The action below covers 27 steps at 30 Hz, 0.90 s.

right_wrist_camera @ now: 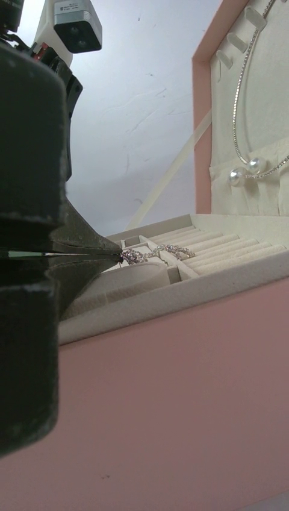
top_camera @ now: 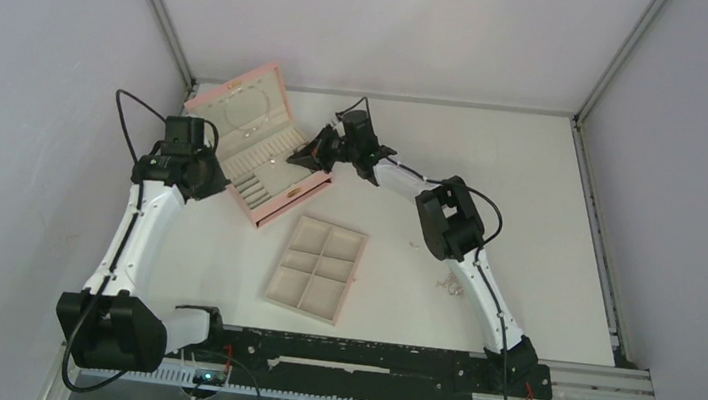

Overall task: Organize the mixed jewelry
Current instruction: Place the jewelry in the jewelry box.

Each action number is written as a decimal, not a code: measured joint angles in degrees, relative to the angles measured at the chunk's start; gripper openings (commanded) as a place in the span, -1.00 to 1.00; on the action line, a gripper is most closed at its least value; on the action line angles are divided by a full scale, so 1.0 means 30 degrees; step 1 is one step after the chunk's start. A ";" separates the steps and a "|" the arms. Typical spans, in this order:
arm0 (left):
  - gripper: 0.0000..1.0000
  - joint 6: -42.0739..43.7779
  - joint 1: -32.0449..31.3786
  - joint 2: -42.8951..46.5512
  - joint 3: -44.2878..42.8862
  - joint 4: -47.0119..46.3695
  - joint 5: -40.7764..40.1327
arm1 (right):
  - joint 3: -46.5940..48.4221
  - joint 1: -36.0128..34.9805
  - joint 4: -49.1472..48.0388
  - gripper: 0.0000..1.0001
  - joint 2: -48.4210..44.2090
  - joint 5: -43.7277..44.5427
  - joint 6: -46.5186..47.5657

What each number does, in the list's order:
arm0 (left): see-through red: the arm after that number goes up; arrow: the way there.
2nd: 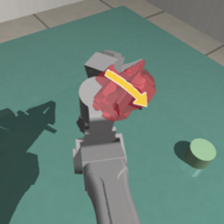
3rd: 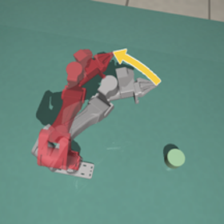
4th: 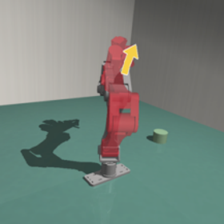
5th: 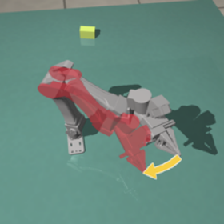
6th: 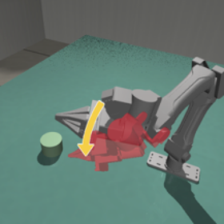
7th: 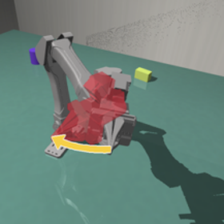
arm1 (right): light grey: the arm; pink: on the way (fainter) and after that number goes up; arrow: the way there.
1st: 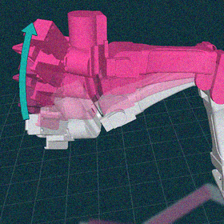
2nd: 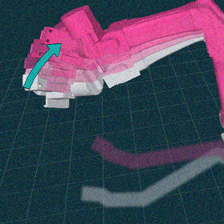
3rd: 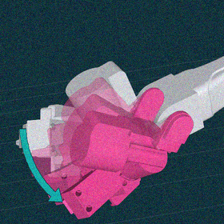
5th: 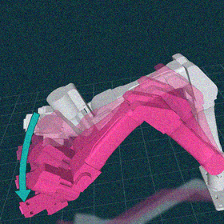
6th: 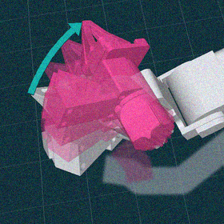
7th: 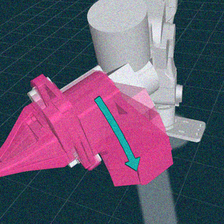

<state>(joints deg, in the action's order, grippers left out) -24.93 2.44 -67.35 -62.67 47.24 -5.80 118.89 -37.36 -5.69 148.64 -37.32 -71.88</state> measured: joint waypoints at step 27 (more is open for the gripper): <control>-0.92 0.0007 0.0000 0.0000 0.0000 0.0007 -0.0007 | 0.0780 -0.0058 0.0903 -1.00 0.0262 0.0299 0.1064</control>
<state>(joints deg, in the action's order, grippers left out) -24.91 2.44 -67.35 -62.67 47.27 -5.82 121.23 -37.54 -2.98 149.42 -36.42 -68.69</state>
